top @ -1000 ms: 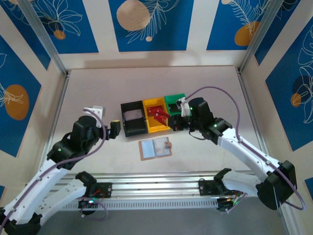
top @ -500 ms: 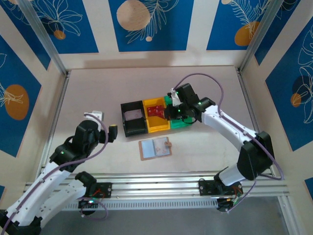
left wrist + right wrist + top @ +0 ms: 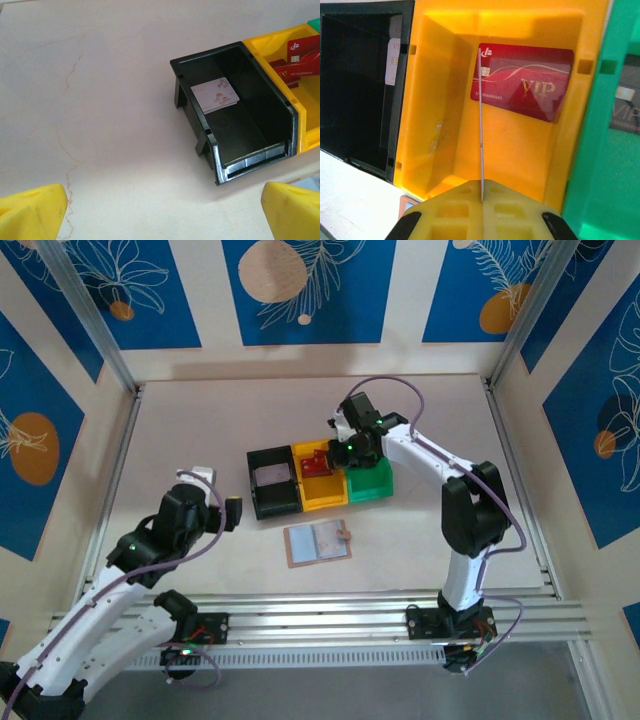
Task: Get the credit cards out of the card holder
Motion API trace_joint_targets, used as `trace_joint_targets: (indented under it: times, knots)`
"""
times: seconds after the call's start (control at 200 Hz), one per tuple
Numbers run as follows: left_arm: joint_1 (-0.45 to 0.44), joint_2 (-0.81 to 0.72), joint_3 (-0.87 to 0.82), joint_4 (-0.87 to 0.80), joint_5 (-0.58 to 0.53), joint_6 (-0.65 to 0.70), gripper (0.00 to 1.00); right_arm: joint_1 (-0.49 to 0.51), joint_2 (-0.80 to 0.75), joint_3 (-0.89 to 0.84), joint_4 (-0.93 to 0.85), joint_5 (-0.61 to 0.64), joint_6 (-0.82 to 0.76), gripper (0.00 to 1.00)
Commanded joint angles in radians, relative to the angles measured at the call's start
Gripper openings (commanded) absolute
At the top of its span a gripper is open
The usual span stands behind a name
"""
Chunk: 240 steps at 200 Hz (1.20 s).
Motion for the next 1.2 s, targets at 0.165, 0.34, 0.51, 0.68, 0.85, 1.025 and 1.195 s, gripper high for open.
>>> trace_joint_targets:
  times: [0.165,0.34,0.51,0.68,0.85,1.025,1.195]
  knots:
    - [0.014,0.023,-0.011,0.0,0.007,0.035,1.0,-0.014,0.125,0.14,-0.067,-0.108,-0.041,0.0]
    - [0.015,0.033,-0.013,0.006,0.005,0.047,1.0,-0.016,0.177,0.189,-0.094,-0.132,-0.052,0.0]
    - [0.016,0.044,-0.012,0.006,0.01,0.053,1.0,-0.021,0.215,0.224,-0.117,-0.151,-0.06,0.0]
    - [0.016,0.046,-0.012,0.01,0.017,0.057,1.0,-0.019,0.252,0.25,-0.137,-0.175,-0.064,0.0]
    - [0.016,0.048,-0.012,0.01,0.022,0.059,1.0,-0.019,0.271,0.258,-0.142,-0.174,-0.062,0.0]
    - [0.016,0.052,-0.013,0.01,0.026,0.062,1.0,-0.021,0.297,0.277,-0.159,-0.174,-0.06,0.0]
    - [0.016,0.053,-0.013,0.01,0.029,0.064,1.0,-0.016,0.317,0.287,-0.167,-0.18,-0.062,0.0]
